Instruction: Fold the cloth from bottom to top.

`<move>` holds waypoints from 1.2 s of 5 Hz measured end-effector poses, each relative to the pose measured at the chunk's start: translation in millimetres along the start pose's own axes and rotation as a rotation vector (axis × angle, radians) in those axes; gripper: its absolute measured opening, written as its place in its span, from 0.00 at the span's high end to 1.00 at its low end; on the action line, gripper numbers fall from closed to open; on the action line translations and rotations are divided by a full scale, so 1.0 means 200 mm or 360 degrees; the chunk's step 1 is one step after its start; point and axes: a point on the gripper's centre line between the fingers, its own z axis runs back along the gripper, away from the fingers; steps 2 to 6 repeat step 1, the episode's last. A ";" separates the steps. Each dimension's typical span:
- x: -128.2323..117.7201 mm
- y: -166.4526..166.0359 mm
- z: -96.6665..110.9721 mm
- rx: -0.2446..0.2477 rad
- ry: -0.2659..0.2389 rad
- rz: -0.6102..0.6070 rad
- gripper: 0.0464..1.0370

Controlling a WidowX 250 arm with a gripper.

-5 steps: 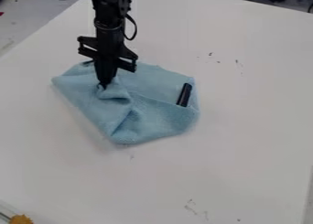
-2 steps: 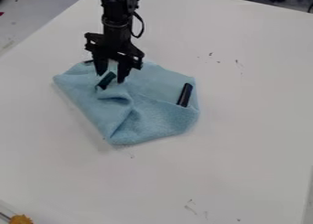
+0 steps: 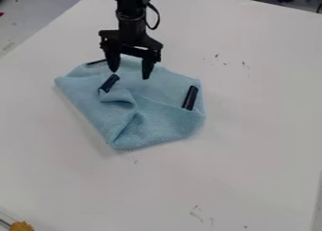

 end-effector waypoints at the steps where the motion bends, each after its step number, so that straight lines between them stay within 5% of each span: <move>1: 0.02 -0.05 0.02 -0.0005 -0.0016 -0.0047 0.04; 6: 0.02 -0.05 0.02 -0.0005 -0.0016 -0.0047 0.04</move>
